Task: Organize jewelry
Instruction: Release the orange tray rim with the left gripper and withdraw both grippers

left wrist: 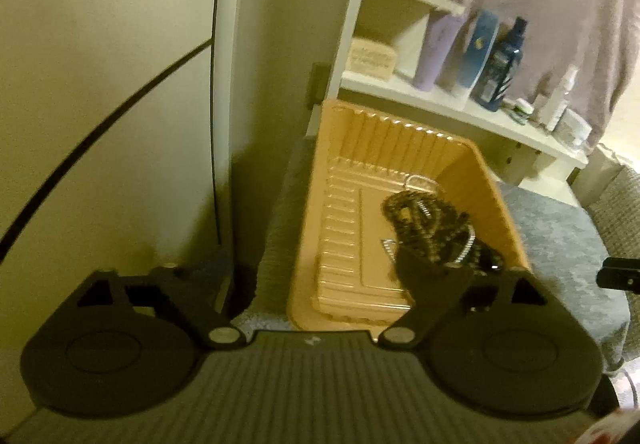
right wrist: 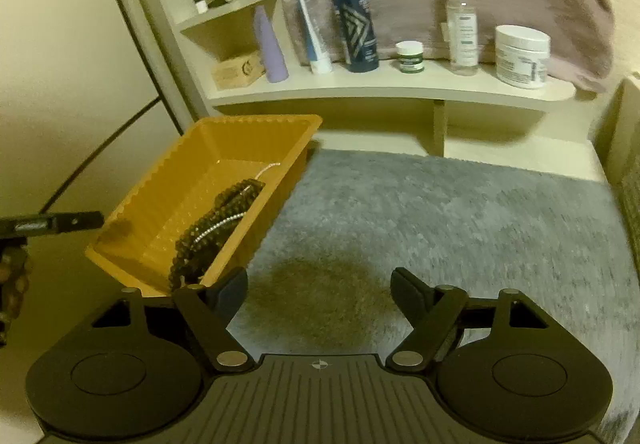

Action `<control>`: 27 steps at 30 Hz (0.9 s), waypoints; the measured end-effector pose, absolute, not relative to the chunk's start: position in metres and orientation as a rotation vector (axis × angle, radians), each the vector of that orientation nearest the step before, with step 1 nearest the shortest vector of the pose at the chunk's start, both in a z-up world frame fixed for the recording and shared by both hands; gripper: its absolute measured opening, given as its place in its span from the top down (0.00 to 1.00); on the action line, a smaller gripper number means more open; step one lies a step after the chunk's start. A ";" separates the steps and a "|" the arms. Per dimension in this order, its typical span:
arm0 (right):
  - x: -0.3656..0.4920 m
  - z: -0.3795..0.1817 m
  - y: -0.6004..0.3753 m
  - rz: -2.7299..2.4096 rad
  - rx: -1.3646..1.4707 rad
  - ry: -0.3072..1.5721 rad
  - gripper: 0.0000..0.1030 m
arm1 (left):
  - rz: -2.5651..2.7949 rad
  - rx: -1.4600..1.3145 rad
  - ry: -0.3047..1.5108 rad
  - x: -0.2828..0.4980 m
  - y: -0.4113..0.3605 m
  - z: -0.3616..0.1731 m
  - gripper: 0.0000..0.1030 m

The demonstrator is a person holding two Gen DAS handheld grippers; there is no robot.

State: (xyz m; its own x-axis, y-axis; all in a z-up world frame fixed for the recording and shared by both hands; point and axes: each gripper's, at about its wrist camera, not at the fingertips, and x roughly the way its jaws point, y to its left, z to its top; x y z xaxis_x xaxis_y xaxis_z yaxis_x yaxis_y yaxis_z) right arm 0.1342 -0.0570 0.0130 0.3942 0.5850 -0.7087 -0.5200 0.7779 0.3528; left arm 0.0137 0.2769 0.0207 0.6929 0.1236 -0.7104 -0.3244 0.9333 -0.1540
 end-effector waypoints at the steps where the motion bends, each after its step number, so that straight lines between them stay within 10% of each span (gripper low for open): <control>1: 0.132 0.014 -0.059 0.688 0.087 0.932 0.23 | 0.255 -0.275 0.762 0.010 0.274 0.024 0.05; 27: 0.064 0.026 -0.098 0.503 0.011 0.987 0.21 | 0.169 -0.207 0.876 -0.017 0.131 0.022 0.01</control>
State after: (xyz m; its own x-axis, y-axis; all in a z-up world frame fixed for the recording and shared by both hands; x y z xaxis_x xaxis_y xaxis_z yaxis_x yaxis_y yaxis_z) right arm 0.0636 -0.0980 0.0257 0.4471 0.4111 -0.7944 -0.4013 0.8859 0.2326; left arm -0.0166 0.1310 0.0219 0.6291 0.0624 -0.7748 -0.2311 0.9667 -0.1098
